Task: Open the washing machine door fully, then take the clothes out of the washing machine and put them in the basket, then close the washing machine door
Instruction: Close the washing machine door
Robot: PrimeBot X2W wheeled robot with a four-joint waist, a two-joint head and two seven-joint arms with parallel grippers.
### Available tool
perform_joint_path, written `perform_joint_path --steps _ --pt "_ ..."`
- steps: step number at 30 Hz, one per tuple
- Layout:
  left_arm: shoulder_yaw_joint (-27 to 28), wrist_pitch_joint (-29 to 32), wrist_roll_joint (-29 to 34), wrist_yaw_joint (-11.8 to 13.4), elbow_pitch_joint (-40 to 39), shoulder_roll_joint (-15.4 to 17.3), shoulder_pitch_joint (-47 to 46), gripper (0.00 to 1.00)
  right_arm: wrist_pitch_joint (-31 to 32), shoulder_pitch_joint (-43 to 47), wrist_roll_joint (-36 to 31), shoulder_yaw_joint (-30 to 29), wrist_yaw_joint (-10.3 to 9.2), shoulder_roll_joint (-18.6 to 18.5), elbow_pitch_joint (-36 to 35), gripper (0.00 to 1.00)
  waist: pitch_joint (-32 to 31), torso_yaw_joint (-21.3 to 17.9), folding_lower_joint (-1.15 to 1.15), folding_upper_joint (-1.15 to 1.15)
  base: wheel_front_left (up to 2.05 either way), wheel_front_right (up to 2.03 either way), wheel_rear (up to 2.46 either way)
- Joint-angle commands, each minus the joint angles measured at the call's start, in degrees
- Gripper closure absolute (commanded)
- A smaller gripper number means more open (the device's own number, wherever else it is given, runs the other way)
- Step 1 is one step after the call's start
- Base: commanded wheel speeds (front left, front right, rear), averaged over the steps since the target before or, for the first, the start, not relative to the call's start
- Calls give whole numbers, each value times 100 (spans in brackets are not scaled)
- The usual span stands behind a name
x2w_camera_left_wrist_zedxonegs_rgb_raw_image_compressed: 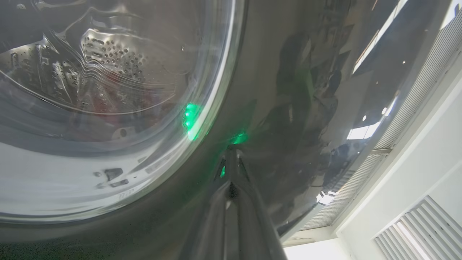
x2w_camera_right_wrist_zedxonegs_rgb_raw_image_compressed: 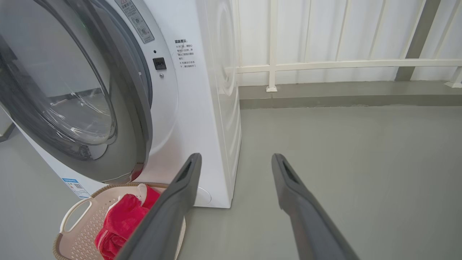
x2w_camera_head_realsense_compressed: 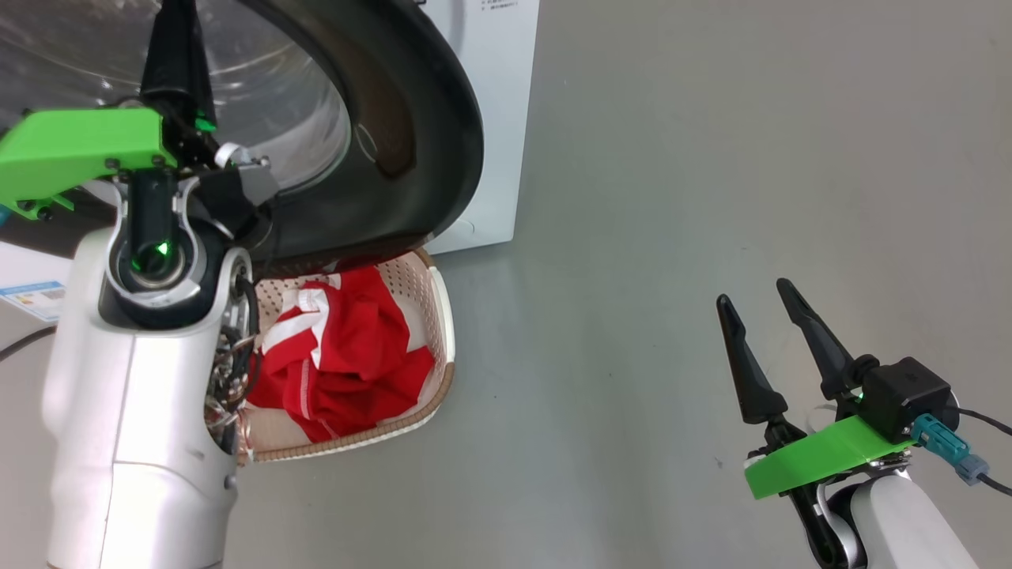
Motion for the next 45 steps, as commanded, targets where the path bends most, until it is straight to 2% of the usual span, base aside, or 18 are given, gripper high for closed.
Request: perform_joint_path --steps 1,3,4,5,6,7,15,20,23,28,33,41,45 --pt "83 76 -26 -123 -111 145 -60 100 -37 -83 6 119 36 -23 -93 0 -85 4 0 0 0 0 0" --pt "110 172 -97 -198 -118 160 73 100 -37 -56 4 107 36 -16 -75 0 -176 2 0 0 0 0 0" --pt "132 251 -164 -239 -149 166 168 93 -37 -44 4 98 36 -11 -71 0 -228 -1 0 0 0 0 0" --pt "132 251 -164 -239 -149 166 168 93 -37 -44 4 98 36 -11 -71 0 -228 -1 0 0 0 0 0" --pt "148 322 -209 -277 -195 189 281 58 -37 -30 5 91 36 -6 -67 0 -286 -5 0 0 0 0 0" --pt "178 464 -281 -364 -341 255 569 0 -37 14 1 72 36 3 -61 0 -415 -13 0 0 0 0 0" --pt "394 467 -319 -447 -996 455 1853 0 -37 272 -40 14 36 26 -13 0 -911 7 0 0 0 0 0" --pt "416 266 128 -564 -1394 742 2814 0 -37 478 -55 -48 36 43 -1 0 -1238 52 0 0 0 0 0" --pt "321 -14 749 -645 -1478 1011 3311 0 -37 594 -63 -79 36 53 -6 0 -1424 86 0 0 0 0 0" --pt "4 -499 2167 -781 -1496 1485 4003 0 -37 765 -88 -142 36 65 -38 0 -1659 118 0 0 0 0 0" --pt "-206 -690 3674 -756 -1534 1660 4468 0 -37 883 -110 -239 36 69 -117 0 -1774 136 0 0 0 0 0" --pt "256 -711 5886 -751 -1848 1268 5105 0 -37 1058 -125 -323 36 72 -276 0 -1942 152 0 0 0 0 0" --pt "540 -711 6789 -854 -1927 971 5394 0 -37 1137 -136 -339 36 71 -322 0 -2022 148 0 0 0 0 0"
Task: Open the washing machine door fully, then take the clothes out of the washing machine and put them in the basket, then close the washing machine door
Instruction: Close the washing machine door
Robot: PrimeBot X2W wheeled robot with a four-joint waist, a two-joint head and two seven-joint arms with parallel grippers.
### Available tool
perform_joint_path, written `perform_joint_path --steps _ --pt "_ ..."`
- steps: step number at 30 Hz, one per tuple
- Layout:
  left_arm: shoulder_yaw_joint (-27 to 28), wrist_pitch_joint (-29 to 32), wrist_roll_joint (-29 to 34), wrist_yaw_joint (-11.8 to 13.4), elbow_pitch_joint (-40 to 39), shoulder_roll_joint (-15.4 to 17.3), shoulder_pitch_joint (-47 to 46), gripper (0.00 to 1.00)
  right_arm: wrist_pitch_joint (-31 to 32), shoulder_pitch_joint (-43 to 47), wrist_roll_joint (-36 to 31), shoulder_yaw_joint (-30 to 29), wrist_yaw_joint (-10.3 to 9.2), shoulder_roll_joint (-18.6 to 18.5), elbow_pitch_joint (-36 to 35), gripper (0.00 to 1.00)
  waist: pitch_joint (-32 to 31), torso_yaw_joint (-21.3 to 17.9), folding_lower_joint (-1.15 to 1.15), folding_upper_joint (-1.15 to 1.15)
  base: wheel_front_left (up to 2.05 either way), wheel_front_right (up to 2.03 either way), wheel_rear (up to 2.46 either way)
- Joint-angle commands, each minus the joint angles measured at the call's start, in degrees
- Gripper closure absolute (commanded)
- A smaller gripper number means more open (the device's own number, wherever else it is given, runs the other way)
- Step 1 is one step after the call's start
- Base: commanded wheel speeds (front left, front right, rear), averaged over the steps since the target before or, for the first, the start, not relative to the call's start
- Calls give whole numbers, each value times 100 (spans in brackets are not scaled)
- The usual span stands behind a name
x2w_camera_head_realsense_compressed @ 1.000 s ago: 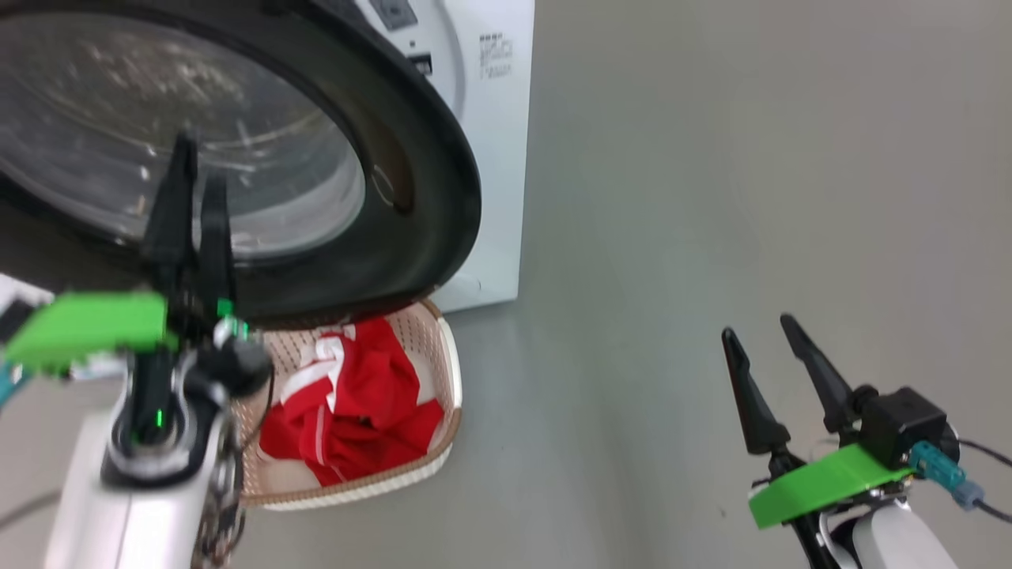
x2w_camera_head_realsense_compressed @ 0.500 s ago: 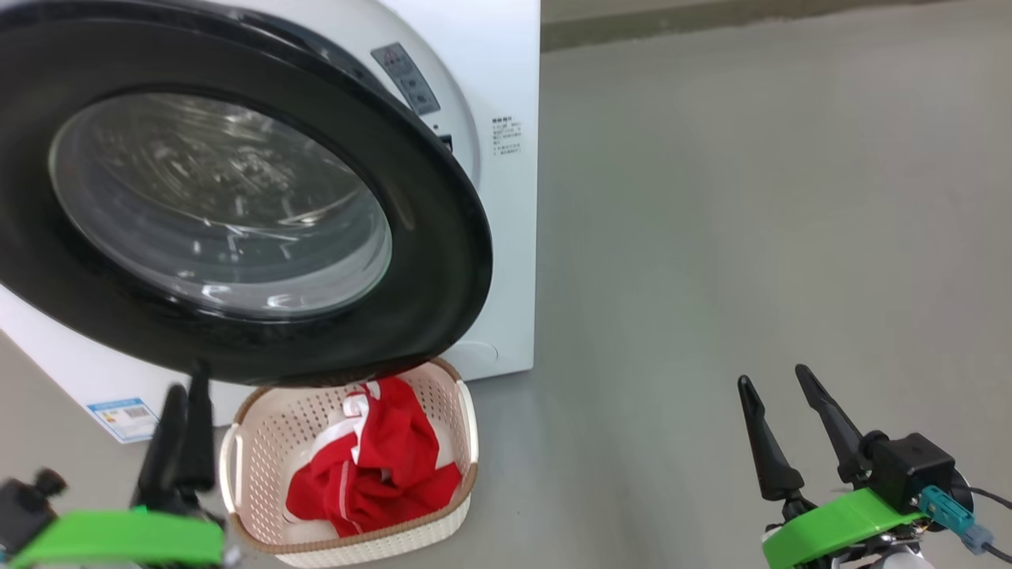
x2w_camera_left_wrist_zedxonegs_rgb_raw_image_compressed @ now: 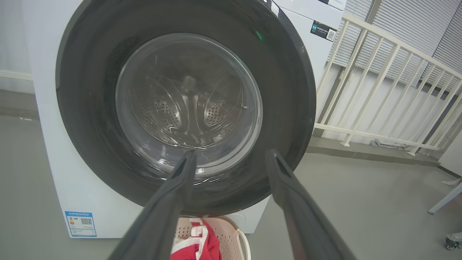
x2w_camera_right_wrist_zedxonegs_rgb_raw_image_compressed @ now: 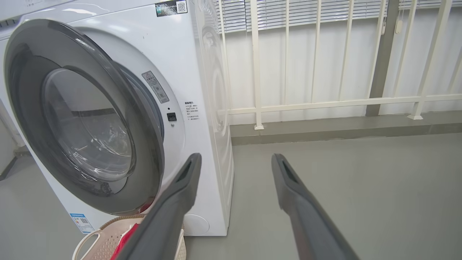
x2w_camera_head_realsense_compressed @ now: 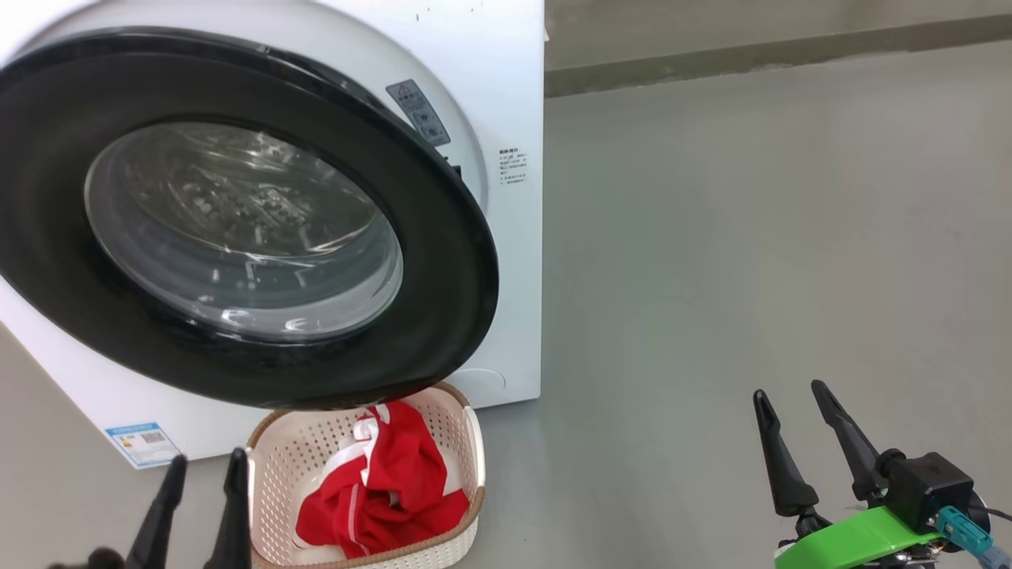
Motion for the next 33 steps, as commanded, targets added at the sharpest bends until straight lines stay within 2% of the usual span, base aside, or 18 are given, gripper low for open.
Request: perform_joint_path --steps 1,4,12,26,32,33 --pt "360 -69 243 -58 -175 -9 -71 0 -37 -58 -83 97 36 -36 -176 0 -39 -3 0 0 0 0 0" --pt "658 -69 701 -168 -156 -261 76 0 -37 -19 -88 94 36 -37 -182 0 -84 -14 0 0 0 0 0" --pt "874 -69 1279 -334 64 -536 212 0 -37 33 -82 114 36 -62 -181 0 -136 -25 0 0 0 0 0" --pt "939 -70 1369 -362 280 -631 173 0 -37 11 80 321 36 -153 -195 0 -171 -23 0 0 0 0 0" --pt "820 -70 1417 -363 322 -627 112 0 -37 -171 252 350 36 -175 -96 0 -111 134 0 0 0 0 0" --pt "808 -70 1421 -363 323 -617 99 0 -37 -221 267 345 36 -169 -62 40 -92 172 0 0 0 0 0"
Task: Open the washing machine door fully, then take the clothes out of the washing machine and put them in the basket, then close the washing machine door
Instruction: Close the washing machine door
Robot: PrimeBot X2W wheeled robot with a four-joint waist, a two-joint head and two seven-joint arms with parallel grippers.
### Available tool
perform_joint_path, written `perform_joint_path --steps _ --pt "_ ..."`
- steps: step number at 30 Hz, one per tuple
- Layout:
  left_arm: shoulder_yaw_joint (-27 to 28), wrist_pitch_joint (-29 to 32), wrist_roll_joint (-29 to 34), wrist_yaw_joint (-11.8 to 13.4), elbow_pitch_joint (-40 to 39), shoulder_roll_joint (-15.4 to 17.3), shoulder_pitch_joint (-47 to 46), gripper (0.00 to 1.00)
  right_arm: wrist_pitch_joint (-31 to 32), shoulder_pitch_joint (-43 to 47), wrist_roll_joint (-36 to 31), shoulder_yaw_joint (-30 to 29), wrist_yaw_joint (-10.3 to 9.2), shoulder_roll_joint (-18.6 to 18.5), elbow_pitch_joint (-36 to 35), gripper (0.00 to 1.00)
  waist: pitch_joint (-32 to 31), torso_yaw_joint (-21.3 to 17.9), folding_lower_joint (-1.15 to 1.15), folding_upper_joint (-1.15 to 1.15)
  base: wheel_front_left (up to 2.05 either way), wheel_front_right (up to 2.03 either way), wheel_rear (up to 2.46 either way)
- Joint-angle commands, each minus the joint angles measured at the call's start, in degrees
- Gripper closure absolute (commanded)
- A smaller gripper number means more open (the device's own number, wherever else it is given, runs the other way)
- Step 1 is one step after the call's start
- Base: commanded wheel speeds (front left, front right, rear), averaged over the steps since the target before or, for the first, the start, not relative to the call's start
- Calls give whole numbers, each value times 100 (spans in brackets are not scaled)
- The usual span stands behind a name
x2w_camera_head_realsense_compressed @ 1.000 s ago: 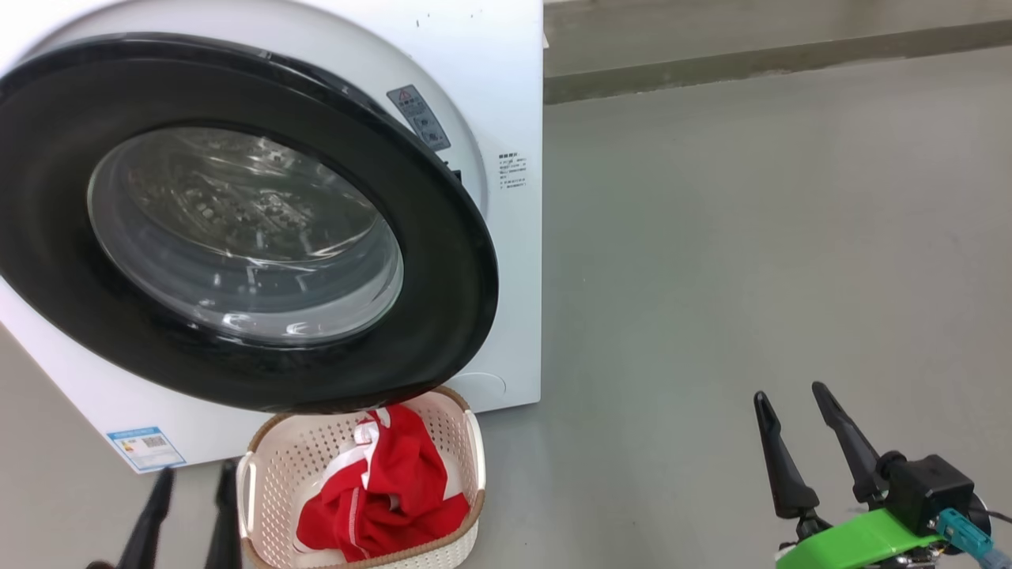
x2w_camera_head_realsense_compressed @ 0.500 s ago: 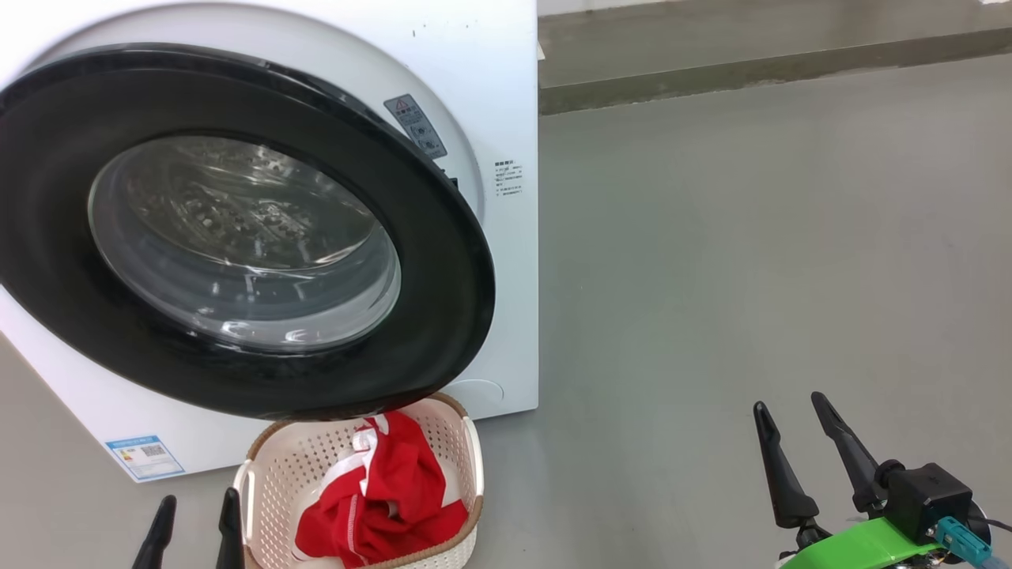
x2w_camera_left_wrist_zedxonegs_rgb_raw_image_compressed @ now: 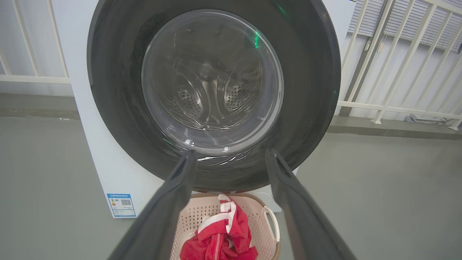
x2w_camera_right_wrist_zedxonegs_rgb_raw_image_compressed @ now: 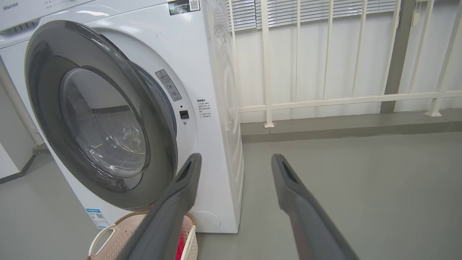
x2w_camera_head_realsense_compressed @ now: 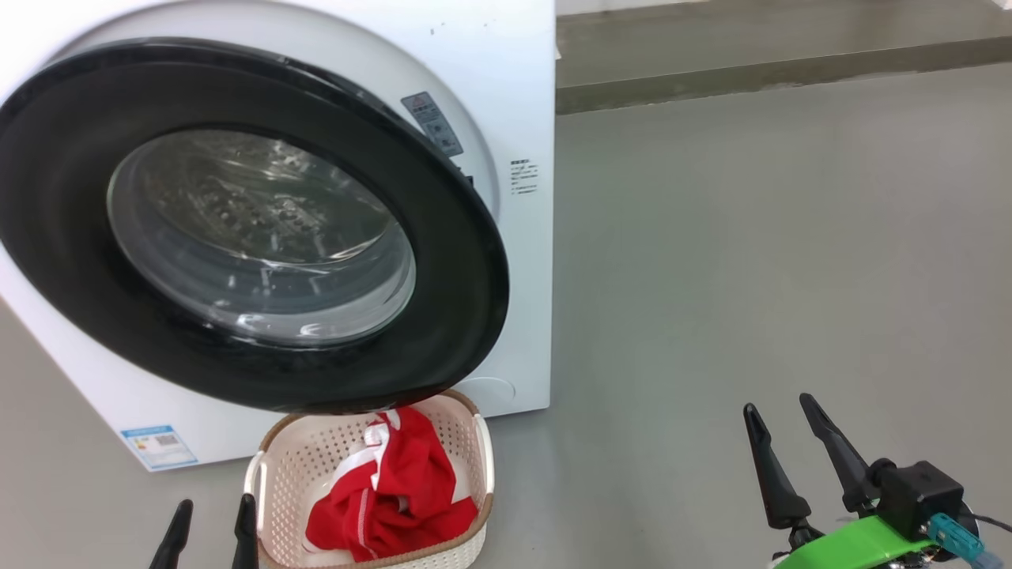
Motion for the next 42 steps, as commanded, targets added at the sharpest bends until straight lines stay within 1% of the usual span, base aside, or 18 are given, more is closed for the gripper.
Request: perform_joint_path --steps 1,2,5,14,15,17,18,19,30,34,38,42 --pt "163 -70 53 -37 -110 61 -238 0 -37 -365 53 137 36 -65 -55 67 65 110 0 0 0 0 0" --pt "148 -70 53 -37 -115 70 -253 0 -37 -438 58 164 36 -62 -2 100 93 155 0 0 0 0 0" --pt "86 -70 48 -37 -143 96 -302 0 -37 -708 105 274 36 -51 281 100 197 305 0 0 0 0 0" --pt "-142 -70 72 -37 -186 83 -530 0 -37 -2133 512 955 36 -47 1735 100 517 853 0 0 0 0 0" --pt "-142 -70 72 -37 -186 83 -530 0 -37 -2133 512 955 36 -47 1735 100 517 853 0 0 0 0 0" --pt "-209 -70 81 -37 -191 76 -569 0 -37 -2480 620 1171 36 -49 2044 100 576 988 0 0 0 0 0" --pt "-262 -70 82 -37 -212 65 -606 0 -34 -2834 741 1439 36 -52 2332 100 667 1117 0 0 0 0 0" --pt "-262 -70 82 -37 -212 65 -606 0 -34 -2834 741 1439 36 -52 2332 100 667 1117 0 0 0 0 0" --pt "-555 -70 79 -37 -279 -27 -933 0 121 -4637 1472 2556 36 -117 3580 100 1387 1790 0 0 0 0 0" --pt "-691 -70 60 -37 -250 -55 -1089 0 100 -5162 1687 2754 36 -168 3940 100 1653 1988 0 0 0 0 0" --pt "-772 -70 68 -37 -240 -77 -1196 0 38 -5594 1796 2903 36 -233 4202 100 1862 2082 0 0 0 0 0" --pt "-819 -70 71 -37 -245 -92 -1301 0 -11 -5934 1910 2871 36 -334 4418 100 2003 2128 0 0 0 0 0"
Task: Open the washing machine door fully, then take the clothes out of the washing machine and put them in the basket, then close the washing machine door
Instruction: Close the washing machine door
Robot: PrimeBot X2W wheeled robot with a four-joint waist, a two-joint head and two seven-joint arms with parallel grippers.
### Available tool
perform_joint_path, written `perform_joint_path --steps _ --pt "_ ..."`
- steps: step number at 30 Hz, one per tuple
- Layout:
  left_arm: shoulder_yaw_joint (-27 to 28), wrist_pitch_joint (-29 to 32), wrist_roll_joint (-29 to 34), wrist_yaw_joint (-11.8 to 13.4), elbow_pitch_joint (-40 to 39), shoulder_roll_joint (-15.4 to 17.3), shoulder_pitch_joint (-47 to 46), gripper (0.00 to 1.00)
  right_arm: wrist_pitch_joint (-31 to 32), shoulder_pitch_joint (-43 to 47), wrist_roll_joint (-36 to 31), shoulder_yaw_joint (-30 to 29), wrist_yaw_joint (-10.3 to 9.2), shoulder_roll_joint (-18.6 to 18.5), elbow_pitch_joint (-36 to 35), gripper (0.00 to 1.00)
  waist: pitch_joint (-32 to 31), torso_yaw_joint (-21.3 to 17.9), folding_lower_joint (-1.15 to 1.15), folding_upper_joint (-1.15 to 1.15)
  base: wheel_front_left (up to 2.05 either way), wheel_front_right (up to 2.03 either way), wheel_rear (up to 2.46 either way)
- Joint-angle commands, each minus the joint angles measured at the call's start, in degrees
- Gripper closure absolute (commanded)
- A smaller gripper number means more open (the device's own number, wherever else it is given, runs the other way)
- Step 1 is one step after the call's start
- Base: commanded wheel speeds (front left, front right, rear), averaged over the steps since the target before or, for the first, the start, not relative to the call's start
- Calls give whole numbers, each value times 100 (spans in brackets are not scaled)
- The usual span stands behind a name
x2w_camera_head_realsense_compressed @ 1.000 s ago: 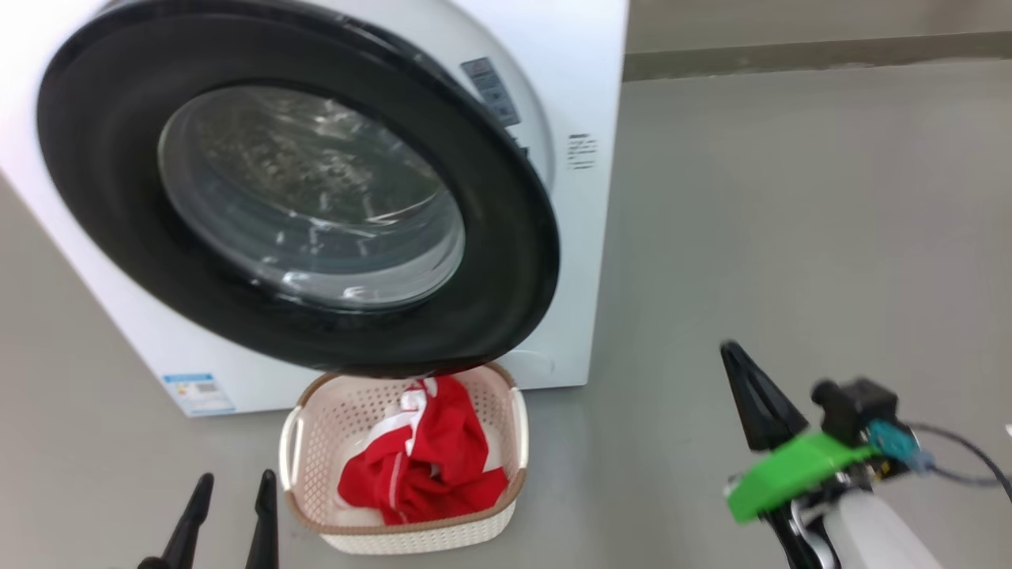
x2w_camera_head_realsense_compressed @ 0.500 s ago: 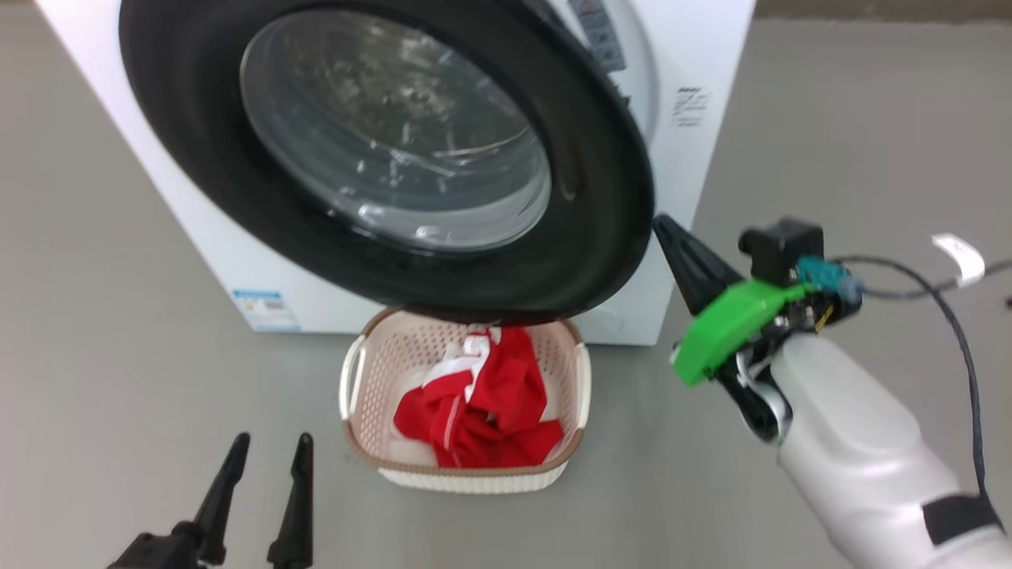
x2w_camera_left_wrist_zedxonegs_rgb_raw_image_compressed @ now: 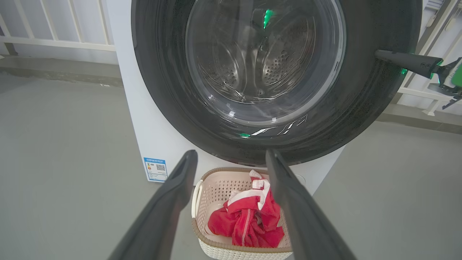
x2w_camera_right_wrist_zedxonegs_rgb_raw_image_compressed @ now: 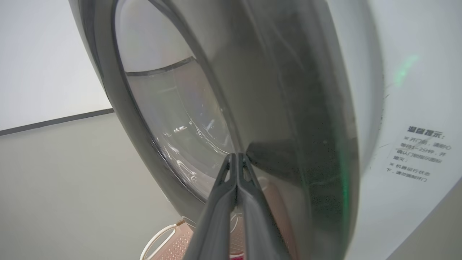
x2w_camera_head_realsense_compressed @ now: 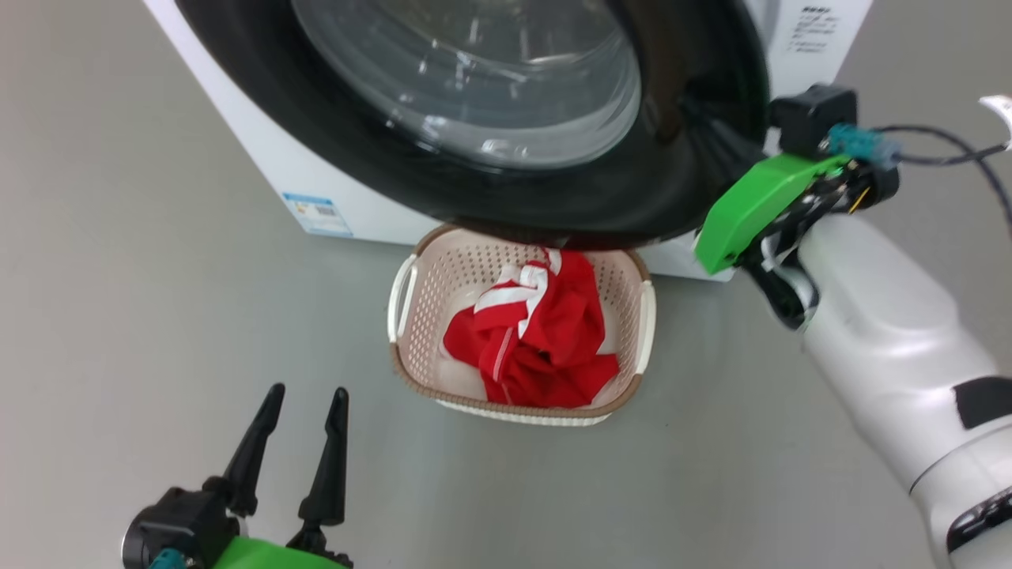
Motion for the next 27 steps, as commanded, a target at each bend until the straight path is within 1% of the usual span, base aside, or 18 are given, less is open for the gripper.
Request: perform_joint_path --steps 1,9,12,14,16,17,20,27 --pt "147 -70 25 -33 -128 34 -186 0 -66 -174 87 -29 -5 -35 -35 100 208 165 0 0 0 0 0" --pt "-106 -70 79 -33 -101 24 -422 0 -83 -764 161 -189 -5 -296 184 100 452 247 0 0 0 0 0" --pt "-287 -70 176 -33 -28 22 -493 0 -84 -957 151 -290 -5 -362 223 100 520 268 0 0 0 0 0" --pt "-357 -70 244 -33 14 21 -526 0 -84 -1059 112 -392 -5 -386 248 100 552 266 0 0 0 0 0" --pt "-388 -70 164 -33 24 21 -549 0 -84 -1160 38 -572 -5 -411 292 100 585 253 0 0 0 0 0" --pt "-388 -70 164 -33 24 21 -549 0 -84 -1160 38 -572 -5 -411 292 100 585 253 0 0 0 0 0" --pt "-412 -70 94 -33 20 20 -586 0 -84 -1266 -194 -956 -5 -432 276 100 631 217 0 0 0 0 0" --pt "-432 -70 248 -33 81 19 -678 0 -85 -1011 -773 -1460 -5 -142 119 100 613 98 0 0 0 0 0"
